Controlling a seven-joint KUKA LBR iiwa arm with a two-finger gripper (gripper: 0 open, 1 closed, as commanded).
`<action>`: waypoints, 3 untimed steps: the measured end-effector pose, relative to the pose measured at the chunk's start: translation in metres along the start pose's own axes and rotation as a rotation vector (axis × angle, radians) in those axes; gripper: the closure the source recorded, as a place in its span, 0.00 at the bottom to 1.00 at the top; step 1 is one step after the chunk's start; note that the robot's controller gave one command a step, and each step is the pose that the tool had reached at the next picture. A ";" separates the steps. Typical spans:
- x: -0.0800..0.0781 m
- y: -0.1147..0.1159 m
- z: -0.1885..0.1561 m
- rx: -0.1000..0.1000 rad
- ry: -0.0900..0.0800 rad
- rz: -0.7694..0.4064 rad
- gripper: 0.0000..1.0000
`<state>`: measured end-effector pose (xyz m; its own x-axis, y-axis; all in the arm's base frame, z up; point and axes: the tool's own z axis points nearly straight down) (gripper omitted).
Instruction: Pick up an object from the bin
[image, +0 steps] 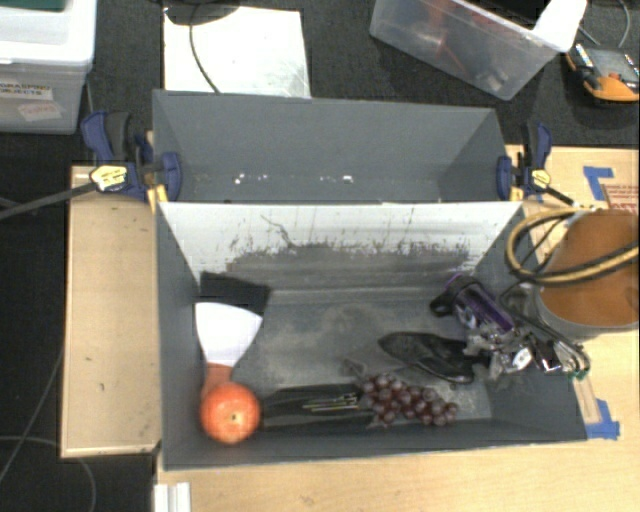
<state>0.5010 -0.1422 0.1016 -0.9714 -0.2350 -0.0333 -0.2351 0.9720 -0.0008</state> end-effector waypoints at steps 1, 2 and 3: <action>0.005 0.018 -0.022 -0.009 0.014 0.012 1.00; -0.014 -0.002 -0.051 -0.006 0.006 -0.212 1.00; 0.008 0.018 -0.150 -0.009 0.008 -0.054 1.00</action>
Offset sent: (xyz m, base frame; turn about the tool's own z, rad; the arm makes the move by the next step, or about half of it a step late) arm 0.0119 0.0016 0.0503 -0.2144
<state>0.4840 -0.1279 0.2514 -0.9575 -0.2874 -0.0250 -0.2877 0.9577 0.0066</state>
